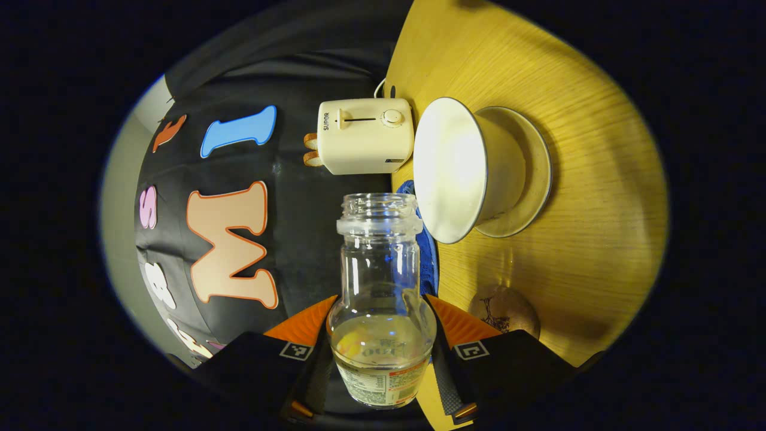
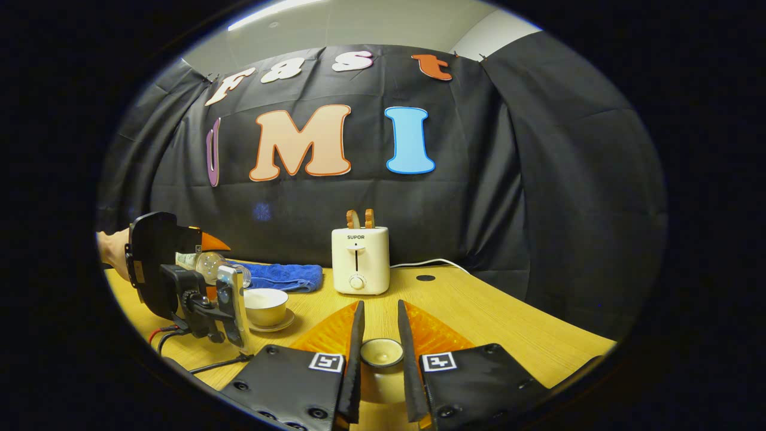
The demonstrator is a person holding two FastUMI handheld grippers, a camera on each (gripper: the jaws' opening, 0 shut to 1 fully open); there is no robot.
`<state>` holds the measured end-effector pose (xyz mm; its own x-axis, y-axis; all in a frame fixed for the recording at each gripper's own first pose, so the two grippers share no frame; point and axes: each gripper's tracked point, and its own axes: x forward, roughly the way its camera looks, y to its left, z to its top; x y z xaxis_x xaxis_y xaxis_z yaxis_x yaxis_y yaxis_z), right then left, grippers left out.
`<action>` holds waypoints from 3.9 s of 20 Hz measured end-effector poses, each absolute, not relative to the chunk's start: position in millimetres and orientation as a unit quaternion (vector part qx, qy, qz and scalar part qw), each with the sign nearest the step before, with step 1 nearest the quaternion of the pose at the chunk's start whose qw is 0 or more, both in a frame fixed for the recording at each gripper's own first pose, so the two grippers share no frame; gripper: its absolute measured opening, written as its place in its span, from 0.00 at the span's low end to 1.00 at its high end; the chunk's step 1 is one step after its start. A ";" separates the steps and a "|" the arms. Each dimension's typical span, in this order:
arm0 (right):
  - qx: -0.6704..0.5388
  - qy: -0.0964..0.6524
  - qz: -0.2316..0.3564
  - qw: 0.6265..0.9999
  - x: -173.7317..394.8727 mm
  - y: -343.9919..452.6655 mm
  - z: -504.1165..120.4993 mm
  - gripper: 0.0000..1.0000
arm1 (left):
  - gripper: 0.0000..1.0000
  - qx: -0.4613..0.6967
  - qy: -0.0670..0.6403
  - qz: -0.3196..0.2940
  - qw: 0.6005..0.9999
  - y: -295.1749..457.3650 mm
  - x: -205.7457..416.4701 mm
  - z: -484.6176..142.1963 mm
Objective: Open the teacup lid with one hand, grasp the water bottle and pour water into the teacup with the other hand; after pouring, place the water bottle on the coaster and then close the teacup lid.
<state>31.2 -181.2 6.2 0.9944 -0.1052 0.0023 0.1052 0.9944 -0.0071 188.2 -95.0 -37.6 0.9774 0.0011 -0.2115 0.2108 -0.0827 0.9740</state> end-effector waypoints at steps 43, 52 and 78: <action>-0.004 0.000 -0.048 0.999 30.9 -178.5 5.8 0.33 | 0.70 0.865 0.057 -0.065 0.494 -99.1 206.7 18.8; -0.004 -0.001 -0.048 0.999 31.2 -178.3 5.3 0.34 | 0.69 0.806 0.089 -0.098 0.576 -100.1 208.8 -6.5; -0.004 0.000 -0.050 0.999 31.5 -179.7 4.7 0.34 | 0.69 0.144 -0.001 -0.134 0.980 -88.7 184.8 4.6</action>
<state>31.5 -179.7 4.7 0.9950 -0.1003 0.0005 0.1003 0.9949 -0.0079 184.8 -88.7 4.6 0.9640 -0.2632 -0.0368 0.2627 0.9227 0.2821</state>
